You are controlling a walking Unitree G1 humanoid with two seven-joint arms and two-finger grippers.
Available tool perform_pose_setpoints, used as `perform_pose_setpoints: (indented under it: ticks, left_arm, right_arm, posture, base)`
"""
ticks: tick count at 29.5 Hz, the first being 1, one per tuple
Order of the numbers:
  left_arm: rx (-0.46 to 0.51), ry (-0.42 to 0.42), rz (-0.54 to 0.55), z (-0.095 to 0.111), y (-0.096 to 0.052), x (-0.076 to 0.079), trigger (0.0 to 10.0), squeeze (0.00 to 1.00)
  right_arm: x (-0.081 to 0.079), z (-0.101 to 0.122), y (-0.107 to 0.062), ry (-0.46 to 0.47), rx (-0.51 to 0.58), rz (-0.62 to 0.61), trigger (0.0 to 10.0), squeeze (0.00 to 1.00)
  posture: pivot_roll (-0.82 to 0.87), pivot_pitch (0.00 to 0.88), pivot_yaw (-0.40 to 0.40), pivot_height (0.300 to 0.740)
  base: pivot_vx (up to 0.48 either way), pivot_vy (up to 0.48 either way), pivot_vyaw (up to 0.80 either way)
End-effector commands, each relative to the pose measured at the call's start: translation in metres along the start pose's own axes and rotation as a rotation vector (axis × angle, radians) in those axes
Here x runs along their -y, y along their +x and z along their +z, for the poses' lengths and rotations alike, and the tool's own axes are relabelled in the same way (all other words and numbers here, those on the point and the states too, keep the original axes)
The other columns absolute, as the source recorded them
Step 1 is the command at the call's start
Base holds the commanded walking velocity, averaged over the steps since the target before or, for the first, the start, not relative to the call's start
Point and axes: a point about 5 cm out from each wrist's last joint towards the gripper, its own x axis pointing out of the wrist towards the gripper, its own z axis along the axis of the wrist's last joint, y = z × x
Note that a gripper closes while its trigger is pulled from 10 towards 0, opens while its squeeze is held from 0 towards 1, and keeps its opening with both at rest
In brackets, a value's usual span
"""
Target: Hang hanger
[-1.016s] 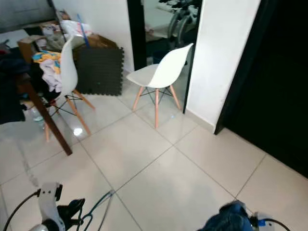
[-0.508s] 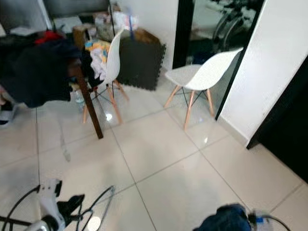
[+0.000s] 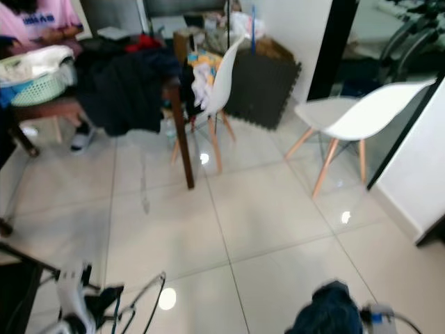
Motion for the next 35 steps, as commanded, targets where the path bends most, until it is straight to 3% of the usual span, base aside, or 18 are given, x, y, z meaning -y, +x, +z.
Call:
perform_pose_setpoints:
  ticks: [1, 3, 5, 10, 12, 17, 19, 20, 21, 24, 28, 35]
  left_arm:
    - [-0.030, 0.018, 0.026, -0.007, -0.006, -0.004, 10.0, 0.00]
    - [0.001, 0.072, 0.046, 0.001, -0.003, -0.004, 10.0, 0.00]
    - [0.060, 0.107, 0.030, 0.018, 0.005, 0.003, 10.0, 0.00]
    - [0.123, 0.142, -0.002, 0.038, 0.015, 0.014, 10.0, 0.00]
    - [0.203, 0.185, -0.040, 0.064, 0.027, 0.029, 10.0, 0.00]
    - [0.288, 0.216, -0.065, 0.090, 0.036, 0.044, 10.0, 0.00]
    - [0.382, 0.263, -0.082, 0.119, 0.041, 0.060, 10.0, 0.00]
    - [0.382, 0.263, -0.082, 0.119, 0.041, 0.060, 10.0, 0.00]
    - [0.454, 0.294, -0.092, 0.141, 0.041, 0.072, 10.0, 0.00]
    - [0.474, 0.302, -0.093, 0.147, 0.041, 0.076, 10.0, 0.00]
    - [0.556, 0.326, -0.110, 0.172, 0.039, 0.092, 10.0, 0.00]
    - [0.605, 0.344, -0.122, 0.188, 0.036, 0.103, 10.0, 0.00]
  right_arm:
    - [-0.004, 0.008, 0.003, -0.030, 0.039, 0.024, 10.0, 0.00]
    - [-0.009, 0.023, 0.009, -0.088, 0.107, 0.009, 10.0, 0.00]
    - [-0.019, 0.050, 0.017, -0.086, 0.210, 0.030, 10.0, 0.00]
    - [-0.033, 0.082, 0.023, -0.106, 0.296, 0.087, 10.0, 0.00]
    - [-0.048, 0.113, 0.029, -0.156, 0.368, 0.149, 10.0, 0.00]
    - [-0.063, 0.139, 0.031, -0.222, 0.431, 0.205, 10.0, 0.00]
    - [-0.084, 0.172, 0.027, -0.299, 0.526, 0.257, 10.0, 0.00]
    - [-0.084, 0.172, 0.027, -0.299, 0.526, 0.257, 10.0, 0.00]
    - [-0.101, 0.196, 0.020, -0.344, 0.600, 0.302, 10.0, 0.00]
    - [-0.107, 0.202, 0.017, -0.359, 0.616, 0.316, 10.0, 0.00]
    - [-0.123, 0.221, 0.008, -0.420, 0.656, 0.353, 10.0, 0.00]
    - [-0.133, 0.236, 0.000, -0.458, 0.692, 0.376, 10.0, 0.00]
  posture:
    - [0.00, 0.104, -0.050, 0.740]
    - [0.01, 0.106, -0.046, 0.740]
    - [0.01, 0.109, -0.038, 0.740]
    - [0.01, 0.110, -0.035, 0.740]
    - [0.01, 0.104, -0.037, 0.740]
    - [0.01, 0.101, -0.038, 0.740]
    - [0.02, 0.095, -0.037, 0.740]
    - [0.02, 0.095, -0.037, 0.740]
    - [0.02, 0.093, -0.036, 0.740]
    - [0.02, 0.093, -0.036, 0.740]
    - [0.02, 0.083, -0.037, 0.740]
    - [0.02, 0.079, -0.037, 0.740]
  base:
    - [0.000, 0.000, 0.76]
    - [0.000, 0.000, 0.71]
    - [0.127, 0.000, 0.00]
    - [0.280, 0.000, 0.00]
    - [0.332, 0.000, 0.00]
    - [0.358, 0.000, 0.00]
    - [0.390, 0.000, 0.80]
    - [0.390, 0.000, 0.80]
    - [0.394, 0.000, 0.80]
    - [0.394, 0.000, 0.80]
    - [0.396, 0.000, 0.80]
    - [0.403, 0.000, 0.80]
